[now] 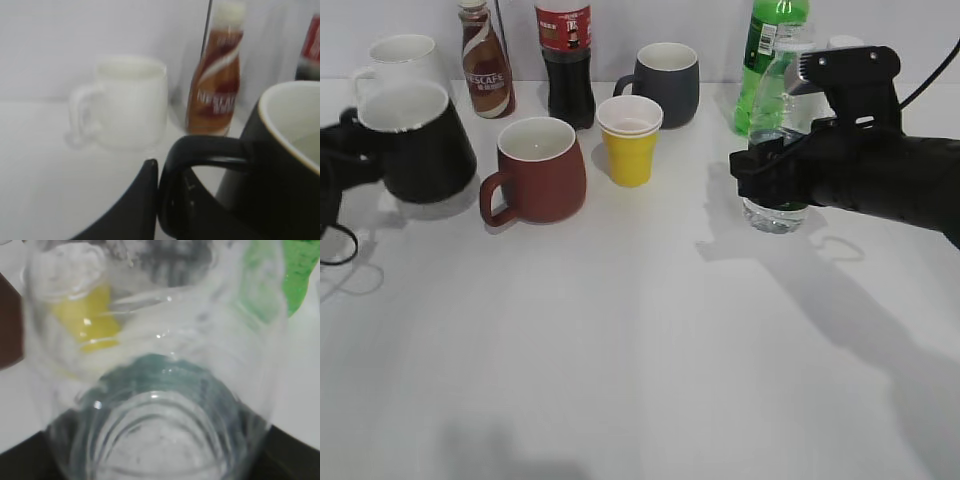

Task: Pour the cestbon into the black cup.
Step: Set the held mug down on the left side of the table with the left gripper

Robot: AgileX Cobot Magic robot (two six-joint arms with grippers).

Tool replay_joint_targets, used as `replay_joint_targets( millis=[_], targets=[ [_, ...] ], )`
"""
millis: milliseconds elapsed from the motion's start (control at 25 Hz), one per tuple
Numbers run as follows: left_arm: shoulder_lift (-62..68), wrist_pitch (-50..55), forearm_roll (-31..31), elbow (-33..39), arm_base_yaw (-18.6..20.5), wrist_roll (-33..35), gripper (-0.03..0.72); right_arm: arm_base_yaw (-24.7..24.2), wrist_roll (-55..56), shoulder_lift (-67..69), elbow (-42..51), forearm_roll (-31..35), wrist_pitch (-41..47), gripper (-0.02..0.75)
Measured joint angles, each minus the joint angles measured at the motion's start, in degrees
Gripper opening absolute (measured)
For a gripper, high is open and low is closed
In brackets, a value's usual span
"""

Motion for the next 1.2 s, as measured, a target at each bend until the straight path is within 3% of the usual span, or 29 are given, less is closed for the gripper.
replay_joint_targets(
  millis=[600, 920, 1200],
  targets=[
    [6.42, -2.01, -0.19, 0.0, 0.0, 0.17, 0.054, 0.0, 0.0, 0.0, 0.02, 0.0, 0.0, 0.455],
    [6.42, -6.68, -0.26, 2.84, 0.0, -0.97, 0.184, 0.0, 0.0, 0.0, 0.02, 0.18, -0.06, 0.455],
    [5.07, -6.97, -0.47, 7.59, 0.0, -1.09, 0.211, 0.0, -0.18, 0.0, 0.02, 2.97, -3.09, 0.455]
  ],
)
